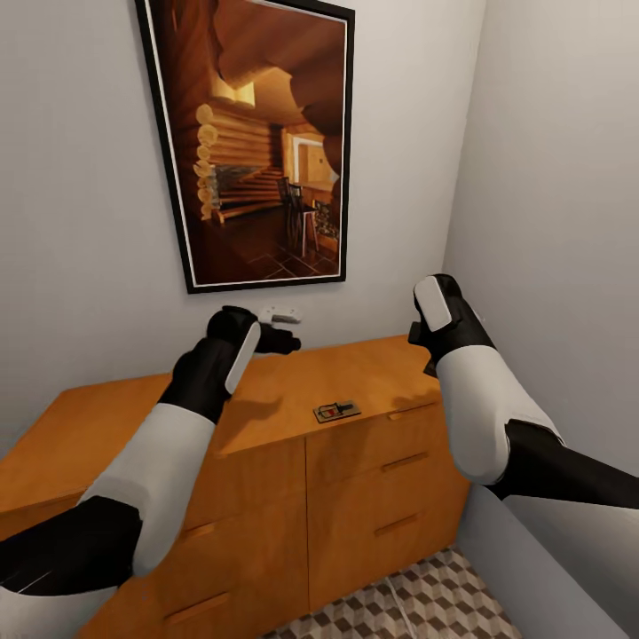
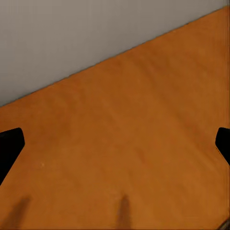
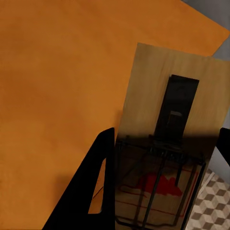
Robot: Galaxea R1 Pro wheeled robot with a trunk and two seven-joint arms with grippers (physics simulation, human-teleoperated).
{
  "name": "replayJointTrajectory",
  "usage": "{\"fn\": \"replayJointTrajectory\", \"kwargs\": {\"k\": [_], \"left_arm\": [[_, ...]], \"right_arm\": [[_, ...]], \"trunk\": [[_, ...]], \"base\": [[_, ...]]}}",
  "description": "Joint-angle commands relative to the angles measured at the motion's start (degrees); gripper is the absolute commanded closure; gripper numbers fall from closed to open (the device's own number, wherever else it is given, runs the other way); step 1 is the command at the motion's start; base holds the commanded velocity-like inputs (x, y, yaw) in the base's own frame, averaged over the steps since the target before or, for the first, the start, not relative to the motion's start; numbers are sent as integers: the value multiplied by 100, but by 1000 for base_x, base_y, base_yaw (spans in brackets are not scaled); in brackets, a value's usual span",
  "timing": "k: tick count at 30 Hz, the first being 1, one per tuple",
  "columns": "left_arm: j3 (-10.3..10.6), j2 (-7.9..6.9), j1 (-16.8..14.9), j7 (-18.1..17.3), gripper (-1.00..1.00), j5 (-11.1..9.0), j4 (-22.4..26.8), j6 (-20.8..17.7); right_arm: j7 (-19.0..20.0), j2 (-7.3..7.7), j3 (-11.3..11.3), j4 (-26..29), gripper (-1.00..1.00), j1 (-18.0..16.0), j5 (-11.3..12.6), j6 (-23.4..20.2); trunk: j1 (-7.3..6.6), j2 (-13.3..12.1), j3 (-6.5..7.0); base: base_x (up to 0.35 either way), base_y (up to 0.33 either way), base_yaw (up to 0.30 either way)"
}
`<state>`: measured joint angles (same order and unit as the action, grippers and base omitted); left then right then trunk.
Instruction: Take the four mousetraps from the cabinet in the bathroom and place them on the bathroom floor. Make sure all four end up on the same floor surface, and ensure that at least two of them are either under or directly next to the same bathroom sink.
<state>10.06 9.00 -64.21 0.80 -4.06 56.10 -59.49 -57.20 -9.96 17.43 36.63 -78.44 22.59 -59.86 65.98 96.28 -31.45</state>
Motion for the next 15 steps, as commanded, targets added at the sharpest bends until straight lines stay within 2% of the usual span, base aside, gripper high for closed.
{"fn": "replayJointTrajectory", "kwargs": {"k": [1,3,4,7,11,15], "left_arm": [[36,-2,-38,-15,-100,-14,-29,-9],[100,-7,-102,-79,-100,6,-93,5],[2505,-15,-1160,-3680,-100,20,-2108,20],[2601,-29,-1162,-3974,-100,38,-2132,39],[2640,-35,-1163,-4095,-100,99,-2120,41],[2659,-35,-1164,-4175,-100,344,-2089,29]], "right_arm": [[-45,-4,15,8,100,-5,65,-14],[-45,-4,15,7,100,-5,64,-14],[-45,-4,12,9,100,-5,63,-14],[-45,-4,9,10,100,-5,62,-14],[-45,-4,9,9,100,-5,64,-14],[-45,-4,11,9,100,-5,65,-14]], "trunk": [[0,3,-7],[0,3,-7],[0,3,-7],[0,3,-7],[0,3,-7],[0,3,-7]], "base": [[0,0,0],[0,0,0],[0,0,0],[0,0,0],[0,0,0],[0,0,0]]}}
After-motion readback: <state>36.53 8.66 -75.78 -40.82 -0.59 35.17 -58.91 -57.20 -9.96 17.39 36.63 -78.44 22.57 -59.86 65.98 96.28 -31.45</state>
